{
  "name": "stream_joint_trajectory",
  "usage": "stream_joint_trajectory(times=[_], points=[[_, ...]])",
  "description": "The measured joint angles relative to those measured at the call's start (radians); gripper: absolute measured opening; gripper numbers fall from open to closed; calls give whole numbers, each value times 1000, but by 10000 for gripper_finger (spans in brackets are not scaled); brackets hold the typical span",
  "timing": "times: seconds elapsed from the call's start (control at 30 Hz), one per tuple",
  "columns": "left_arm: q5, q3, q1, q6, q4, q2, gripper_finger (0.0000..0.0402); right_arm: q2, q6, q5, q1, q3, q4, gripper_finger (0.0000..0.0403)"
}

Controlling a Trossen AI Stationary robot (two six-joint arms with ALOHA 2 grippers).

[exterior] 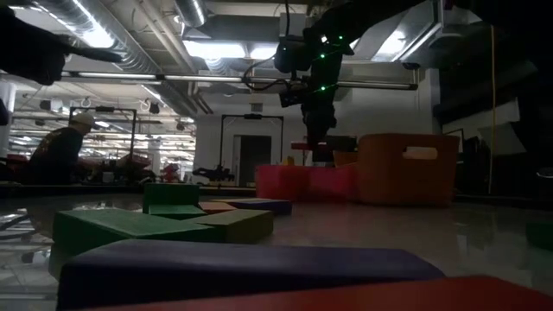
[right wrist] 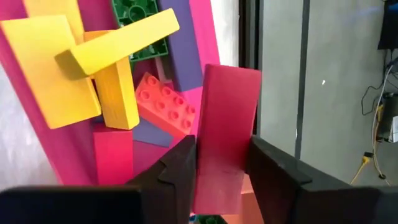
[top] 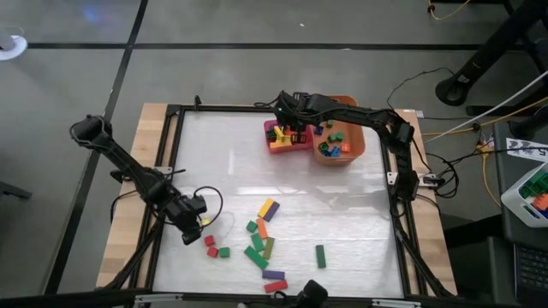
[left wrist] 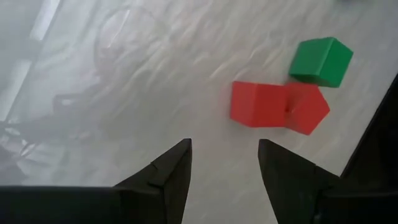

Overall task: Sort blocks by size
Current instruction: Put the large red block into the pink bin, then put the small red block into the orange bin

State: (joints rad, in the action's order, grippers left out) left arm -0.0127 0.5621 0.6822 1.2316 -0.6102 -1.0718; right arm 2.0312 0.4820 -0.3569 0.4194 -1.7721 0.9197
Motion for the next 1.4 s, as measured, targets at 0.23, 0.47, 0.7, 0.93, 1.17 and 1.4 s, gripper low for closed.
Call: stream_joint_trajectory(times=[0.23, 0.47, 0.7, 0.93, 1.17, 1.4], points=[[-28, 0, 32, 0, 14, 0, 171, 0, -39, 2, 0, 0, -3, 199], [-97, 0, 89, 0, 95, -1, 171, 0, -42, 10, 0, 0, -3, 220], [-174, 0, 124, -5, 164, -52, 171, 0, -43, 10, 0, 0, -3, 220], [-186, 24, 123, -55, 195, -168, 171, 0, -43, 11, 0, 0, -4, 221], [-223, 83, 123, -106, 188, -248, 171, 0, -43, 11, 0, 0, -5, 221], [-231, 90, 123, -94, 176, -295, 171, 0, -43, 11, 0, 0, -5, 221]])
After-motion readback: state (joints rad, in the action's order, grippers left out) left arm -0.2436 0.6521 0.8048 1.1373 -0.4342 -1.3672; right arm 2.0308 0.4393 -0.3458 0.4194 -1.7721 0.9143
